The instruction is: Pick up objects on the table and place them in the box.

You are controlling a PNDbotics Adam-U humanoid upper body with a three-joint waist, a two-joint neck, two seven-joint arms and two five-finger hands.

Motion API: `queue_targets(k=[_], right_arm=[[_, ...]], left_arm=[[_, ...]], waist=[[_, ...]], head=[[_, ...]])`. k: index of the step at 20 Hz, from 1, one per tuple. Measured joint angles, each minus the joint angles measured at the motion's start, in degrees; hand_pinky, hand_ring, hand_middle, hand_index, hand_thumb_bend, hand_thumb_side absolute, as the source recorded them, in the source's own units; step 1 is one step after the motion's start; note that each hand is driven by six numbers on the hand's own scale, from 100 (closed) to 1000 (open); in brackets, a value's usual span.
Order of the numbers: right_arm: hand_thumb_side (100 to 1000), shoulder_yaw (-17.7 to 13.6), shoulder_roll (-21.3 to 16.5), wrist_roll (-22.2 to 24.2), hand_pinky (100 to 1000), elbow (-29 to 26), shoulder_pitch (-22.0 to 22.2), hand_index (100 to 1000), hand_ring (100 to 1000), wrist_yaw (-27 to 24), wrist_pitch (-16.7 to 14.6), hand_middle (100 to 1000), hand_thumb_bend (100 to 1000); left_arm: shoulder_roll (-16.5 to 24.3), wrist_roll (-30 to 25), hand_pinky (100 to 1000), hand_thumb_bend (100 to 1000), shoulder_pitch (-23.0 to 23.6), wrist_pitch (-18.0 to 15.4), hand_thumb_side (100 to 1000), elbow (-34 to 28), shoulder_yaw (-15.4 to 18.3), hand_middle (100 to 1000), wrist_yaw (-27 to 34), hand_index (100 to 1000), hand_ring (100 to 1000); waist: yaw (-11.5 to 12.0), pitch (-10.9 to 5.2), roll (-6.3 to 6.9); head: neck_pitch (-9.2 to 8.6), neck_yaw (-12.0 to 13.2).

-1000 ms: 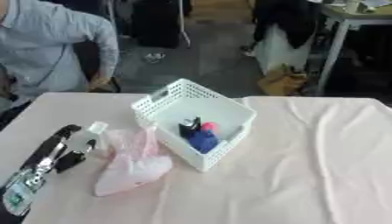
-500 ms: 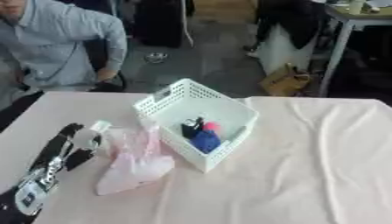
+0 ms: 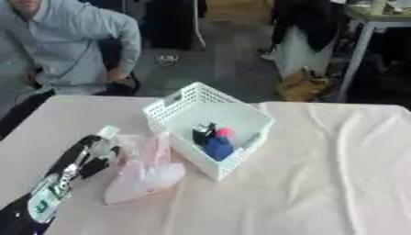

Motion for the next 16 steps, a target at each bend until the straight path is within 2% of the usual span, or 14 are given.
queue_targets(k=[16], right_arm=[[983, 0.03, 0.01, 0.38, 804, 0.00, 0.00, 704, 840, -0.34, 0.07, 743, 100]], left_arm=[[-1.58, 2.29, 1000, 417, -1.21, 3.54, 833, 1.61, 0.50, 1000, -1.09, 1000, 1000]], waist=[[0.04, 0.00, 0.00]], head=[[0.00, 0.85]])
